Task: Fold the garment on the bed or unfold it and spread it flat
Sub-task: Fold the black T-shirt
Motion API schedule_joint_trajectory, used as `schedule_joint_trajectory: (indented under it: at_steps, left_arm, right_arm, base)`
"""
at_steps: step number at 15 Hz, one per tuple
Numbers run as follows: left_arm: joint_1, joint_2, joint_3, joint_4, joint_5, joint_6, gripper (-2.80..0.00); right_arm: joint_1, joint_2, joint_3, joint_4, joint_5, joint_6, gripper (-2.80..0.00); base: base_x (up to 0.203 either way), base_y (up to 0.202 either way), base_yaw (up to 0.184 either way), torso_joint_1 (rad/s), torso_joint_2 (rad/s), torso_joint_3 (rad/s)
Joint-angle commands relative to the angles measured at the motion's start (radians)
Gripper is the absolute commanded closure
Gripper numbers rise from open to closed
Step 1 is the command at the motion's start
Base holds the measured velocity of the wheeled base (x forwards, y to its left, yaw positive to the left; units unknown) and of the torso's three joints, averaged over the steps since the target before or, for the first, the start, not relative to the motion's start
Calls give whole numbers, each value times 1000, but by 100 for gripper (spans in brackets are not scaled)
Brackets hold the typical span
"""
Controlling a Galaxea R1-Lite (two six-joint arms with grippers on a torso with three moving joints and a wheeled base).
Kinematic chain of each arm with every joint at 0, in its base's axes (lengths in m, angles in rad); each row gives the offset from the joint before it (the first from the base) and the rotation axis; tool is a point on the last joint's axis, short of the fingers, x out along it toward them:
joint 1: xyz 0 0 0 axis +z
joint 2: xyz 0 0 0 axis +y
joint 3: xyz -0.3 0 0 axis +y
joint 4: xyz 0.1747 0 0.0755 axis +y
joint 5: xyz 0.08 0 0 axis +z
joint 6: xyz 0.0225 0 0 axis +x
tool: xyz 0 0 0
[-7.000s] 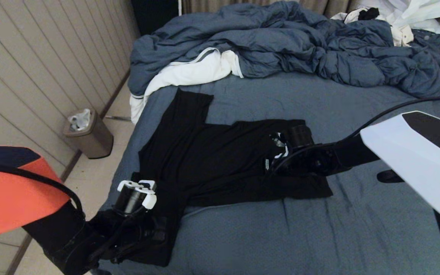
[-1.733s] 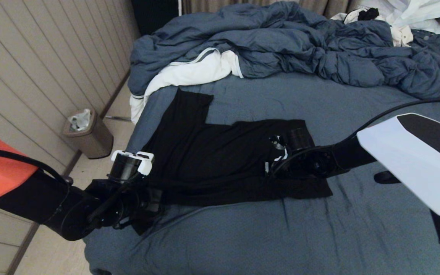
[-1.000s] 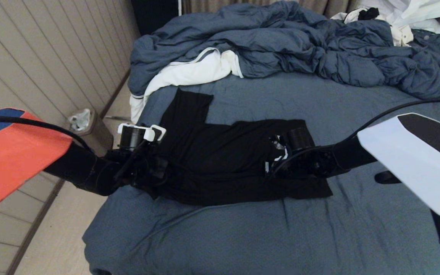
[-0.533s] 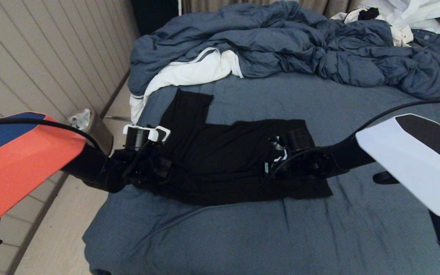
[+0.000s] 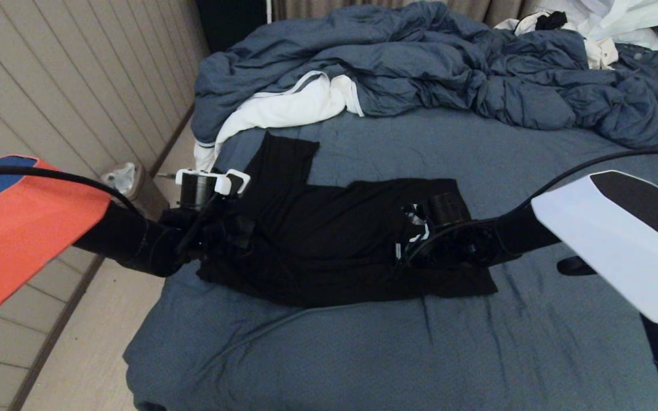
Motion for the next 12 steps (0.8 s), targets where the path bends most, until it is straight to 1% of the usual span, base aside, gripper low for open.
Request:
schedule_joint_trajectory:
  at_steps: [1,3,5,8,10,12]
  left_arm:
    - [0,-48,-19,-1,32,-40,-280]
    - [0,-71,-17,-1,47,-94,-280]
    - [0,-84,-18,-4,82,-131,-280]
    - [-2,-72,10,-12,81,-127,-280]
    - [-7,-55,39,-6,69,-113,-280]
    - [-12,-29,37,1,57,-60,-280]
  right_arm:
    - [2,-7,2,-1,2,1,0]
    - [6,-14,10,-1,2,1,0]
    - [8,-23,13,-1,2,1,0]
    - [9,-36,19,-1,2,1,0]
    - [9,-37,21,-1,2,1,0]
    - [9,-34,21,-1,2,1,0]
  base:
    - [0,0,0,0,0,0]
    - [0,0,0,0,0,0]
    - [0,0,0,0,0,0]
    - [0,0,0,0,0,0]
    - [0,0,0,0,0,0]
    - [0,0,0,0,0,0]
